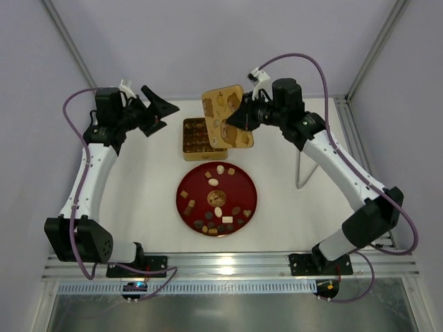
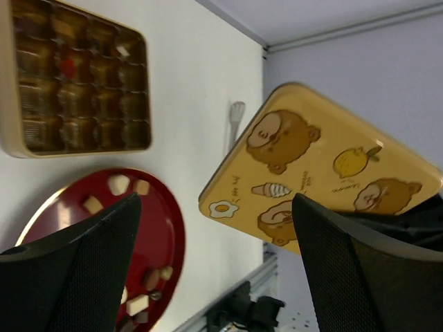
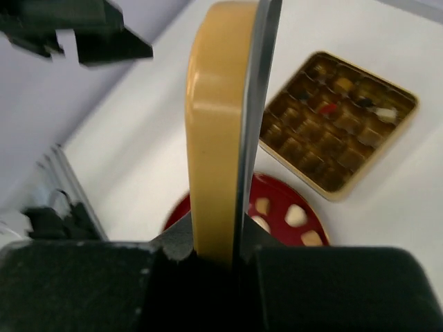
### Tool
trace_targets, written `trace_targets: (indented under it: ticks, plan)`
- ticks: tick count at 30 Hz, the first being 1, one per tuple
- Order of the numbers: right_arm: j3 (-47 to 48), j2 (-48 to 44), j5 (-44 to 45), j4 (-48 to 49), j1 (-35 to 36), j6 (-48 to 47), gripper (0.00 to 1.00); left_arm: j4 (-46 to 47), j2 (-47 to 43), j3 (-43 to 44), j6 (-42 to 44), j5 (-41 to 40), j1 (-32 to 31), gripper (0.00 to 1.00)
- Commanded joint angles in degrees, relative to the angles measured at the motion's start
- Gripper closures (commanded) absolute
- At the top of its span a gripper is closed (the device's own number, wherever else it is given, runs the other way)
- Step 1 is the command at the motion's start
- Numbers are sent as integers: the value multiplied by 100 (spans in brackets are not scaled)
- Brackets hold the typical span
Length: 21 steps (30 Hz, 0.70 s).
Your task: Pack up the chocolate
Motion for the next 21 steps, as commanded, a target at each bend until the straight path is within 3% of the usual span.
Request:
trace_targets:
  ticks: [1,2,4,6,16,21]
  plan:
    - [-361,607,-2539,2636,-746,2511,96,-422,34,237,780,-1308,40,13]
    - [-623,974,-2691,3263,-836,3490,96,-458,52,219,867,-1521,48,13]
    - [-731,1363,-2920,4563,-994,4321,96,-528,113,184,1052,-1978,40,13]
    - [-591,2004,-2992,5122,-1004,5077,96,-537,306,193,1149,-2305,48,15]
    - [648,4262,-2939,7108,-1065,7100,96,-63,1403,421,1325,-2438,39,17]
    - [1000,4616,-2851,6848,-1065,6893,96,78,1906,588,1404,-2464,-66,18]
